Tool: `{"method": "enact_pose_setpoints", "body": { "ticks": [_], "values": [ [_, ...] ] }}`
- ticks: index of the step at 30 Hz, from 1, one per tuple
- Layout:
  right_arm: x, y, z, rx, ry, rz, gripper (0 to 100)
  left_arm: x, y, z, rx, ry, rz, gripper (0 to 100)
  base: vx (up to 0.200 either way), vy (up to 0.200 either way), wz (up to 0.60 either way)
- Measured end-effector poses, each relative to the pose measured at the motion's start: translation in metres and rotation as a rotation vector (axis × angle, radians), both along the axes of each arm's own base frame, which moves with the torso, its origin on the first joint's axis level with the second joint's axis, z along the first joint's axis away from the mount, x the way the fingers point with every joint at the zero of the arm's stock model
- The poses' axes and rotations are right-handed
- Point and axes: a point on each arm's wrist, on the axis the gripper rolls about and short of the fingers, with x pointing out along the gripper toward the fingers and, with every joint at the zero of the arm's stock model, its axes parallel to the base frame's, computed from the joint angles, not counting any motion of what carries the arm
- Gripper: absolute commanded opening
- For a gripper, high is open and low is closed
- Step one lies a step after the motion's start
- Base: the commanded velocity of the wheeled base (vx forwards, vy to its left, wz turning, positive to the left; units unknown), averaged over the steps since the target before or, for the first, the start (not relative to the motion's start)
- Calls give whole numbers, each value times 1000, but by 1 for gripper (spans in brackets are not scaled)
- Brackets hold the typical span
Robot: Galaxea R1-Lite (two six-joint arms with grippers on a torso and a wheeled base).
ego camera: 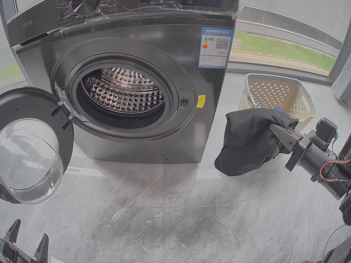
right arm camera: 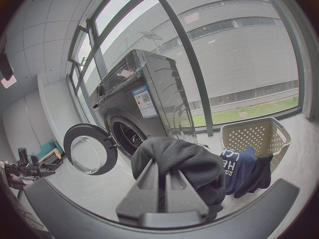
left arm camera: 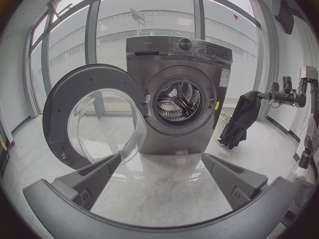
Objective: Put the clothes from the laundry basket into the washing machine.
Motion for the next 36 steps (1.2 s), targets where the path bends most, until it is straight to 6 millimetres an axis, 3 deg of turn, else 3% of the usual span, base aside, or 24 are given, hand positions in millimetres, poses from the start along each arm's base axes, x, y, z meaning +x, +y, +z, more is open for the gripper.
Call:
{"method": "enact_pose_setpoints", "body": {
  "ticks": [7,22,31,36],
  "values": [
    [-1,0,-2,-3,6,1,0,0,0,0,-2,0,1,100,0,200,0],
    [-8,-8,-6,-13,21,-12,0,0,0,0,-2,0,2,100,0,0,0],
    [-12,-10,-10,-21,34,-15,0,0,0,0,-2,0,2,100,0,200,0],
    [-9,-7,-10,-23,29,-9,0,0,0,0,-12,0,5,100,0,0,0]
  ]
}}
